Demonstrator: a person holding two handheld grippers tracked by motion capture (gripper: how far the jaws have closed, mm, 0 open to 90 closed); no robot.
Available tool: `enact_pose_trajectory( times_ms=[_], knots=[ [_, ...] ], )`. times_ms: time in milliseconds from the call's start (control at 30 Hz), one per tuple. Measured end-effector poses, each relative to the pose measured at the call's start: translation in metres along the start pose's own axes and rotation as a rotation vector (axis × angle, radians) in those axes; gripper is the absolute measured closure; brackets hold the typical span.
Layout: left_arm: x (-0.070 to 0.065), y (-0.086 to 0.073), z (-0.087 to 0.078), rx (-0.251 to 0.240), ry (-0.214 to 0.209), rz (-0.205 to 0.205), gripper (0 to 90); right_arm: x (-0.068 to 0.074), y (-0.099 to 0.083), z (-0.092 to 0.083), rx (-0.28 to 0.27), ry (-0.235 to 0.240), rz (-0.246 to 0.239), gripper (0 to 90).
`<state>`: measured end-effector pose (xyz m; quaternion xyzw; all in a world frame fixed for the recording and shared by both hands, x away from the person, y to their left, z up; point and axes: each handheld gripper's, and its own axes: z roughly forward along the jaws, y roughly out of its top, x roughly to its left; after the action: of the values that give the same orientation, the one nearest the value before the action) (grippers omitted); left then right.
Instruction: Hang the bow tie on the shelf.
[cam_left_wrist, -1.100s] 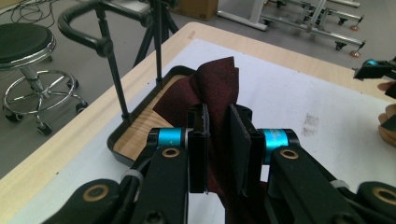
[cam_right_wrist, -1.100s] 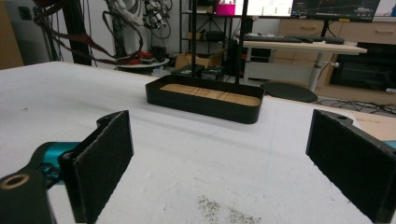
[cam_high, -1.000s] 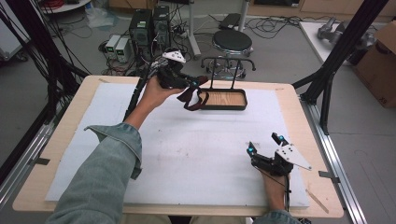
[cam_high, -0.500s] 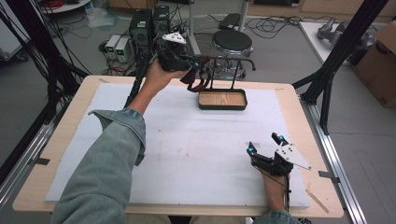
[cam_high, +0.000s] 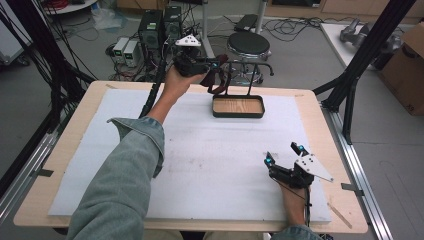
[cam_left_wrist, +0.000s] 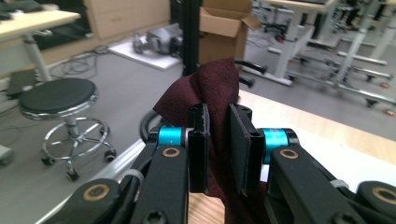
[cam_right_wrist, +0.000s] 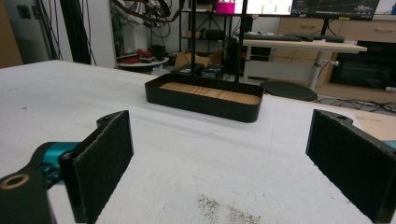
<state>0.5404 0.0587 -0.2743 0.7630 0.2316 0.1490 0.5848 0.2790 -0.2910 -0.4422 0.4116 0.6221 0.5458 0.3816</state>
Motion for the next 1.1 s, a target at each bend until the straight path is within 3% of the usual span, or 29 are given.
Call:
enact_pose_trajectory(
  times_ms=[33, 200, 233, 400, 433, 600, 700, 867, 1100],
  knots=[
    [0.003, -0.001, 0.001, -0.024, 0.007, -0.023, 77.7, 0.0, 0.0, 0.0, 0.001, 0.0, 0.003, 6.5],
    [0.009, -0.004, 0.004, -0.06, 0.008, -0.057, 77.7, 0.0, 0.0, 0.0, 0.002, 0.001, 0.002, 6.5],
    [0.013, -0.005, 0.006, -0.07, 0.005, -0.084, 77.7, 0.0, 0.0, 0.0, 0.001, 0.003, 0.001, 6.5],
    [0.017, -0.009, 0.01, -0.061, 0.043, -0.095, 77.7, 0.0, 0.0, 0.0, 0.001, 0.003, 0.0, 6.5],
    [0.019, -0.011, 0.011, -0.043, 0.067, -0.088, 77.7, 0.0, 0.0, 0.0, 0.002, 0.003, 0.0, 6.5],
    [0.022, -0.014, 0.011, -0.003, 0.086, -0.093, 77.6, 0.0, 0.0, 0.0, 0.001, 0.004, 0.0, 6.5],
    [0.022, -0.018, 0.01, 0.025, 0.105, -0.066, 77.5, 0.0, 0.0, 0.0, 0.002, 0.006, 0.0, 6.5],
    [0.018, -0.023, 0.011, 0.038, 0.116, -0.046, 77.1, 0.001, 0.0, 0.0, 0.004, 0.006, 0.002, 6.5],
    [0.015, -0.034, 0.009, 0.018, 0.139, -0.033, 75.5, 0.001, 0.0, 0.0, 0.0, 0.007, -0.006, 6.5]
  ],
)
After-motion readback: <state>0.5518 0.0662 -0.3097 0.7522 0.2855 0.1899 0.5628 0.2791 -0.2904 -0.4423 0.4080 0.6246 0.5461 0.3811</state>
